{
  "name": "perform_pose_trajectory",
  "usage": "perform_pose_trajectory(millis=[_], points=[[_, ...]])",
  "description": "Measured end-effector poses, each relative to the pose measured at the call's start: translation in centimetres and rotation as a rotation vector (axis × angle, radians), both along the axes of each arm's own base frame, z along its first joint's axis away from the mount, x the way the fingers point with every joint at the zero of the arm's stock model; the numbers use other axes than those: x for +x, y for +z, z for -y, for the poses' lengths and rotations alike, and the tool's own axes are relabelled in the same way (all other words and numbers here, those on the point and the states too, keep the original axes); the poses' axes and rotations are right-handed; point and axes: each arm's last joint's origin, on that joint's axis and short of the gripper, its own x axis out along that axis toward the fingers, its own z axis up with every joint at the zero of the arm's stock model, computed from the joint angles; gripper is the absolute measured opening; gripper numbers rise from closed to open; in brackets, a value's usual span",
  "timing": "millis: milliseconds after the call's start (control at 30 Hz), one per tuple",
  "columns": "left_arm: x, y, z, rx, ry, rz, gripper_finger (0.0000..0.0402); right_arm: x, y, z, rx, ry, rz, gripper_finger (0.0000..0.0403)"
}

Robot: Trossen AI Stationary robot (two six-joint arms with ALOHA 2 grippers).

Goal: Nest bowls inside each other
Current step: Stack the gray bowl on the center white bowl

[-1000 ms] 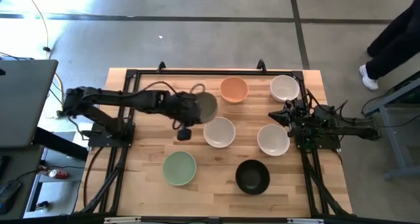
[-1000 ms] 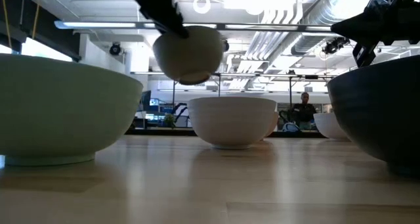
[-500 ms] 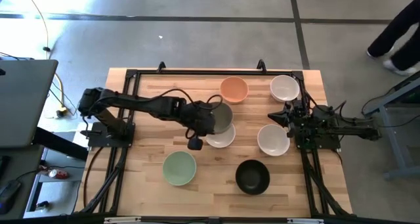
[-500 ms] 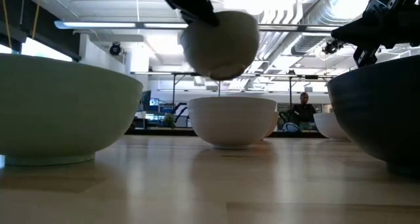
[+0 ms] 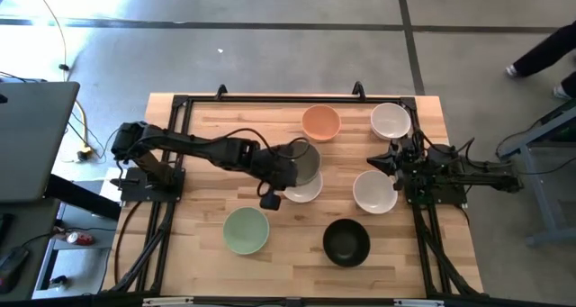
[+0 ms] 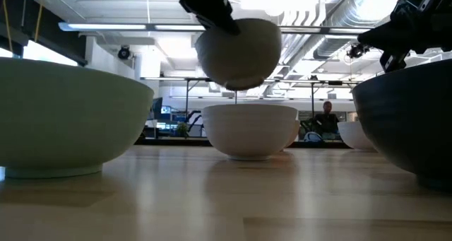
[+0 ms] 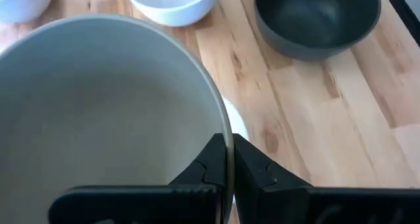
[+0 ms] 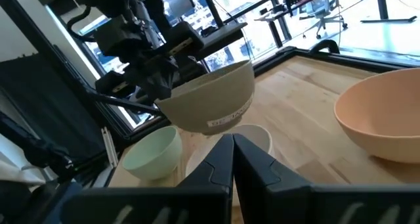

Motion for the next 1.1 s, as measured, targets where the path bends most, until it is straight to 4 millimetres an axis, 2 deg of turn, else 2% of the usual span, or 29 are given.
perform_pose_trajectory(millis=[167,433,1100], points=[[0.8,-1.7,0.7,-0.001,-0.023,-0.054,0.0,0.0,0.0,0.0,0.006,0.0,-0.004,0.0],[1.6,-3.4,1.7,-0.004,-0.053,-0.094,0.0,0.0,-0.1,0.0,0.007,0.001,-0.008,0.0],[2.2,-3.3,1.0,0.002,-0.03,-0.037,0.0,0.0,-0.1,-0.1,0.008,0.024,-0.009,0.0]])
